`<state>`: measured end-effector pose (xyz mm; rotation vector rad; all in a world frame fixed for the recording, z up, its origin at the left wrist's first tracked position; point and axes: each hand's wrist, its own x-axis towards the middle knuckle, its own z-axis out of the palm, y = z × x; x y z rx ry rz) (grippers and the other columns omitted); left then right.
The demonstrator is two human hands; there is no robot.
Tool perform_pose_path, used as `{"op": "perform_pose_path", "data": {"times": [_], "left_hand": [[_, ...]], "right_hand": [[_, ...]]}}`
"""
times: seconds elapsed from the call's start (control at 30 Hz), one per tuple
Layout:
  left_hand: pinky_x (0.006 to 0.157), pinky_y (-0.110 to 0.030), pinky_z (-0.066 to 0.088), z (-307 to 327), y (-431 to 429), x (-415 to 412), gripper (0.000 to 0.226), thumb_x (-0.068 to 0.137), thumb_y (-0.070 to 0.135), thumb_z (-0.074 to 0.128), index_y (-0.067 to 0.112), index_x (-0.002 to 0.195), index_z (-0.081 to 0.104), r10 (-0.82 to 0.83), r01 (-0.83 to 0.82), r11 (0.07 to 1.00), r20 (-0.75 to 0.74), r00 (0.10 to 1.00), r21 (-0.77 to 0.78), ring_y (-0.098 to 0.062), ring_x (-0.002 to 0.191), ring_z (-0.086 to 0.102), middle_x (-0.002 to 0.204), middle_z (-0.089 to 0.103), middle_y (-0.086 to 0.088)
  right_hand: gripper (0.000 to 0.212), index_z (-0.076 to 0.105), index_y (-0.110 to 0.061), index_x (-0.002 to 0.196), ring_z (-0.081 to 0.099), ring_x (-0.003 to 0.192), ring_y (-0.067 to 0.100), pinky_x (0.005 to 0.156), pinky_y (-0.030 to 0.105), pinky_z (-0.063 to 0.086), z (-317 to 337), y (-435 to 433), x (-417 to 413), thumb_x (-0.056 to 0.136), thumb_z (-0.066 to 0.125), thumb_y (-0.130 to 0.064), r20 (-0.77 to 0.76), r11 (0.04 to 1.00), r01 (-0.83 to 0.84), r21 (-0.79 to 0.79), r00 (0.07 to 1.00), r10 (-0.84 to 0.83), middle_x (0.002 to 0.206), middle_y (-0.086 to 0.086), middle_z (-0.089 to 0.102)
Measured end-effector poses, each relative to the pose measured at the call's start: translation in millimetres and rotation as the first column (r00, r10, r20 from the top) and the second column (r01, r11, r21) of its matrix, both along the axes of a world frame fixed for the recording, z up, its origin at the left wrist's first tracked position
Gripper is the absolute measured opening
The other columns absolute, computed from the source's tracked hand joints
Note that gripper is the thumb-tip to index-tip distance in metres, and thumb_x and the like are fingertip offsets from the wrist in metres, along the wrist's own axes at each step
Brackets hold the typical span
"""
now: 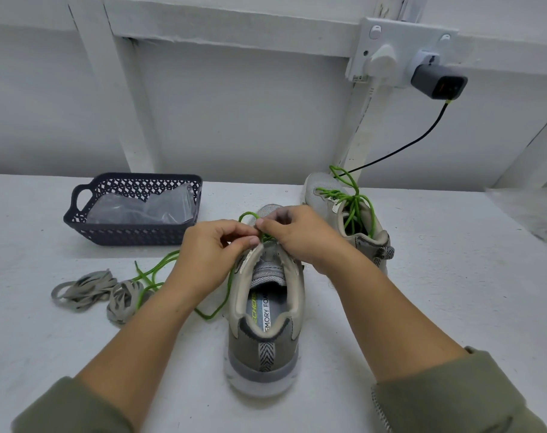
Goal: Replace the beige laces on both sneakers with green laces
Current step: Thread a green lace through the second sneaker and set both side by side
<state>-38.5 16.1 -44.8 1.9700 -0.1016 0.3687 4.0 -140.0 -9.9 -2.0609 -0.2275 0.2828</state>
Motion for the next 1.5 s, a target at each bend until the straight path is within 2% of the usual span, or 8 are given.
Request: {"op": "perform_pose_path", "data": {"times": [0.23, 0.5, 0.67, 0.93, 1.07, 1.27, 1.37, 1.5], "left_hand": [[0.077, -0.024, 0.047, 4.4, 11.0, 8.7, 0.032, 0.091, 0.026, 0.063, 0.026, 0.123, 0.057, 0.106, -0.13, 0.951, 0.1, 0.989, 0.281, 0.0, 0.087, 0.053, 0.103, 0.059, 0.015], [0.077, -0.037, 0.046, -13.3, 7.2, 18.4, 0.012, 0.091, 0.024, 0.059, 0.018, 0.096, 0.069, 0.369, -0.324, 0.803, 0.01, 0.929, 0.501, -0.029, 0.093, 0.059, 0.092, 0.069, -0.002], [0.093, -0.043, 0.041, 2.9, 0.3, 20.9, 0.026, 0.091, 0.029, 0.058, 0.025, 0.115, 0.066, -0.003, -0.099, 0.878, 0.211, 0.977, 0.469, -0.019, 0.103, 0.047, 0.104, 0.066, 0.011], [0.098, -0.04, 0.033, -2.5, 12.5, 19.6, 0.03, 0.093, 0.038, 0.055, 0.028, 0.121, 0.062, 0.042, -0.094, 0.828, 0.106, 0.993, 0.553, -0.018, 0.114, 0.04, 0.114, 0.059, 0.016], [0.083, -0.043, 0.042, 8.5, 7.4, 13.6, 0.029, 0.092, 0.042, 0.047, 0.027, 0.093, 0.072, 0.057, -0.162, 0.868, 0.23, 0.971, 0.47, -0.017, 0.091, 0.047, 0.086, 0.068, 0.016], [0.07, -0.038, 0.032, 8.9, 19.0, 7.3, 0.02, 0.094, 0.017, 0.054, 0.006, 0.103, 0.067, 0.52, -0.523, 0.54, 0.228, 0.823, 0.659, -0.033, 0.096, 0.046, 0.098, 0.068, -0.013], [0.077, -0.035, 0.029, 13.7, 7.5, 8.1, 0.041, 0.092, 0.023, 0.057, 0.018, 0.132, 0.056, 0.213, -0.387, 0.67, 0.335, 0.918, 0.633, -0.028, 0.1, 0.048, 0.111, 0.066, 0.003], [0.072, -0.031, 0.019, 18.0, 3.7, 5.7, 0.018, 0.087, 0.029, 0.055, 0.031, 0.094, 0.072, 0.146, -0.391, 0.715, 0.422, 0.895, 0.579, -0.02, 0.089, 0.055, 0.079, 0.068, 0.014]], "right_hand": [[0.018, 0.057, -0.015, 0.088, 0.043, 0.062, 0.007, 0.061, 0.027, 0.036, 1.8, 2.0, 1.4, 0.099, 0.048, -0.026, 0.236, 0.989, -0.063, -0.132, 0.967, 0.093, 0.073, -0.006, 0.051], [0.03, 0.05, -0.013, 0.081, 0.04, 0.064, 0.011, 0.062, 0.029, 0.033, 22.2, -17.1, -9.5, 0.101, 0.039, -0.032, 0.145, 0.995, -0.058, 0.084, 0.988, 0.045, 0.073, 0.002, 0.048], [0.032, 0.051, -0.019, 0.076, 0.041, 0.06, 0.01, 0.063, 0.031, 0.036, 20.5, -18.2, -5.1, 0.099, 0.046, -0.041, 0.276, 0.986, -0.081, -0.146, 0.954, 0.119, 0.064, -0.006, 0.046], [0.035, 0.057, -0.02, 0.074, 0.039, 0.049, 0.005, 0.054, 0.027, 0.031, 27.7, -27.2, -1.9, 0.095, 0.051, -0.047, 0.36, 0.975, 0.0, -0.223, 0.929, 0.082, 0.052, -0.009, 0.045], [0.036, 0.06, -0.016, 0.079, 0.041, 0.053, 0.009, 0.056, 0.028, 0.032, 25.9, -20.9, -3.6, 0.095, 0.051, -0.048, 0.344, 0.969, -0.036, -0.243, 0.931, 0.121, 0.057, -0.007, 0.047], [0.035, 0.065, -0.016, 0.083, 0.038, 0.047, 0.003, 0.054, 0.026, 0.032, 26.5, -31.8, -1.2, 0.095, 0.053, -0.046, 0.335, 0.982, -0.03, -0.189, 0.938, 0.093, 0.053, -0.011, 0.044], [0.033, 0.06, -0.021, 0.078, 0.039, 0.049, 0.006, 0.055, 0.027, 0.033, 26.9, -24.3, -2.7, 0.094, 0.053, -0.048, 0.326, 0.974, -0.073, -0.214, 0.935, 0.142, 0.054, -0.009, 0.046], [0.033, 0.06, -0.02, 0.078, 0.04, 0.051, 0.008, 0.056, 0.027, 0.034, 28.2, -19.5, -2.4, 0.094, 0.054, -0.048, 0.349, 0.977, -0.085, -0.193, 0.925, 0.15, 0.057, -0.007, 0.049]]}}
